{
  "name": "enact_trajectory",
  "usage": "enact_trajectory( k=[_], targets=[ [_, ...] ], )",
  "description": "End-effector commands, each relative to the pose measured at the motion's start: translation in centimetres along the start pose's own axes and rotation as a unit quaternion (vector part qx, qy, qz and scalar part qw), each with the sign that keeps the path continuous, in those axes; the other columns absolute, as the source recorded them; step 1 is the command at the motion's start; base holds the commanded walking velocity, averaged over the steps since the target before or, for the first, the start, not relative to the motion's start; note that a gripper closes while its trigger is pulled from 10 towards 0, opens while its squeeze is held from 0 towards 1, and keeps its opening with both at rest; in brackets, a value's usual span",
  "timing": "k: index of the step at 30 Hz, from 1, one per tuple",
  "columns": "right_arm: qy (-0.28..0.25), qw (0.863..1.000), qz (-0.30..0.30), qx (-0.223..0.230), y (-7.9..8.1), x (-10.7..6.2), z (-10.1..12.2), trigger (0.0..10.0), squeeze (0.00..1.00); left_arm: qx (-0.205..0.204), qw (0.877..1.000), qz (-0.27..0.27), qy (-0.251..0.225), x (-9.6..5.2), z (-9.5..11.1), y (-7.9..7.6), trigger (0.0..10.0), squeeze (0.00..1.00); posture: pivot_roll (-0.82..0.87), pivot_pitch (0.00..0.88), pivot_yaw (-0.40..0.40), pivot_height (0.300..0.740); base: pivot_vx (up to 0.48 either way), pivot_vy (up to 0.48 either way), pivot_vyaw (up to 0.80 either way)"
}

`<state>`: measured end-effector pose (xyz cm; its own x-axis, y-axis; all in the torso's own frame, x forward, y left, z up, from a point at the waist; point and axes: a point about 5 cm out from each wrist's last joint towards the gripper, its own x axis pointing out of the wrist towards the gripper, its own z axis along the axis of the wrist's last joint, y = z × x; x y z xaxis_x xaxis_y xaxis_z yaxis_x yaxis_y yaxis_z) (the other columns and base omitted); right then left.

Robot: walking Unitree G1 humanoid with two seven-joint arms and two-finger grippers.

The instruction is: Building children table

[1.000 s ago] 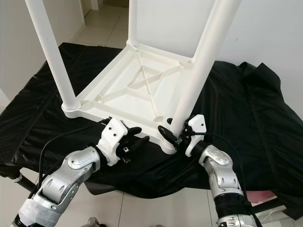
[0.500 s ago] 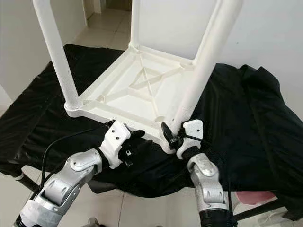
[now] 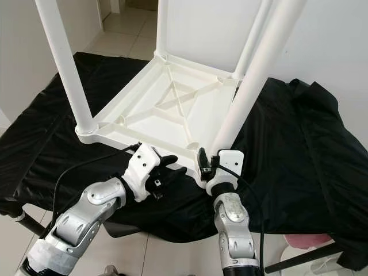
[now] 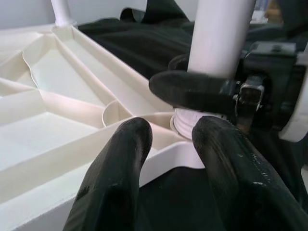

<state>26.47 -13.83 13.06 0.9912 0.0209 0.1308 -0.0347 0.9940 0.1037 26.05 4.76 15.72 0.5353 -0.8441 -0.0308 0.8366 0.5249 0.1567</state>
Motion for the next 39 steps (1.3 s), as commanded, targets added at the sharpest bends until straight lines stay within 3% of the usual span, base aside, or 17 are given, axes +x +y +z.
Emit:
enact_trajectory(
  k=[1, 5, 6, 7, 11, 17, 18, 20, 21, 28, 39],
  targets=[
    [0.022, 0.999, -0.03, -0.001, -0.7, -0.6, -0.6, 10.0, 0.0, -0.001, 1.0, -0.019, 0.002, 0.0, -0.1, -0.5, 10.0, 0.0, -0.06, 0.099, -0.072, 0.74, 0.0, 0.0, 0.0],
    [0.017, 0.999, -0.034, -0.002, -1.0, -0.9, -0.3, 10.0, 0.0, -0.003, 1.0, -0.025, 0.004, -0.1, -0.1, -0.7, 10.0, 0.0, -0.07, 0.114, -0.067, 0.74, 0.0, 0.0, 0.0],
    [0.016, 0.999, -0.031, -0.001, -1.0, -0.9, -0.2, 10.0, 0.76, -0.003, 1.0, -0.025, 0.004, -0.1, -0.1, -0.7, 10.0, 0.0, -0.07, 0.118, -0.065, 0.74, 0.0, 0.0, 0.0],
    [0.013, 1.0, -0.027, 0.0, -1.0, -1.0, -0.1, 10.0, 1.0, -0.003, 1.0, -0.025, 0.004, -0.1, -0.1, -0.7, 10.0, 0.0, -0.07, 0.118, -0.065, 0.74, 0.0, 0.0, 0.0],
    [0.008, 1.0, -0.021, -0.001, -1.1, -1.0, 0.1, 10.0, 1.0, -0.002, 1.0, -0.024, 0.004, 0.0, -0.1, -0.6, 10.0, 0.0, -0.07, 0.117, -0.067, 0.74, 0.0, 0.0, 0.0],
    [-0.011, 0.998, 0.068, -0.012, -1.8, -1.0, 1.6, 10.0, 1.0, 0.0, 1.0, -0.02, 0.003, -0.1, 0.0, -0.1, 10.0, 0.0, -0.06, 0.108, -0.059, 0.74, 0.0, 0.0, 0.0],
    [-0.011, 0.996, 0.09, -0.01, -1.8, -1.0, 1.6, 10.0, 0.78, 0.001, 1.0, -0.022, 0.005, -0.2, 0.0, -0.1, 10.0, 0.0, -0.05, 0.106, -0.05, 0.74, 0.0, 0.0, 0.0],
    [-0.01, 0.994, 0.104, -0.007, -1.9, -0.9, 1.7, 10.0, 0.78, 0.003, 1.0, -0.023, 0.006, -0.2, 0.0, -0.1, 10.0, 0.0, -0.05, 0.106, -0.05, 0.74, 0.0, 0.0, 0.0],
    [-0.013, 0.993, 0.12, -0.009, -1.9, -0.9, 1.8, 10.0, 0.0, 0.005, 1.0, -0.025, 0.007, -0.2, 0.0, -0.1, 10.0, 0.0, -0.04, 0.107, -0.048, 0.74, 0.0, 0.0, 0.0],
    [-0.001, 0.982, 0.186, -0.018, -1.6, -0.8, 1.8, 10.0, 0.0, -0.017, 0.999, -0.037, 0.013, -1.0, 0.3, 0.5, 10.0, 0.0, -0.01, 0.102, -0.06, 0.74, 0.0, 0.0, 0.0],
    [-0.002, 0.962, 0.271, -0.031, -2.0, 0.0, 2.4, 10.0, 0.0, -0.018, 0.998, -0.056, 0.014, -1.9, 0.2, -0.1, 10.0, 0.0, 0.0, 0.097, -0.06, 0.74, 0.0, 0.0, 0.0]
  ],
)
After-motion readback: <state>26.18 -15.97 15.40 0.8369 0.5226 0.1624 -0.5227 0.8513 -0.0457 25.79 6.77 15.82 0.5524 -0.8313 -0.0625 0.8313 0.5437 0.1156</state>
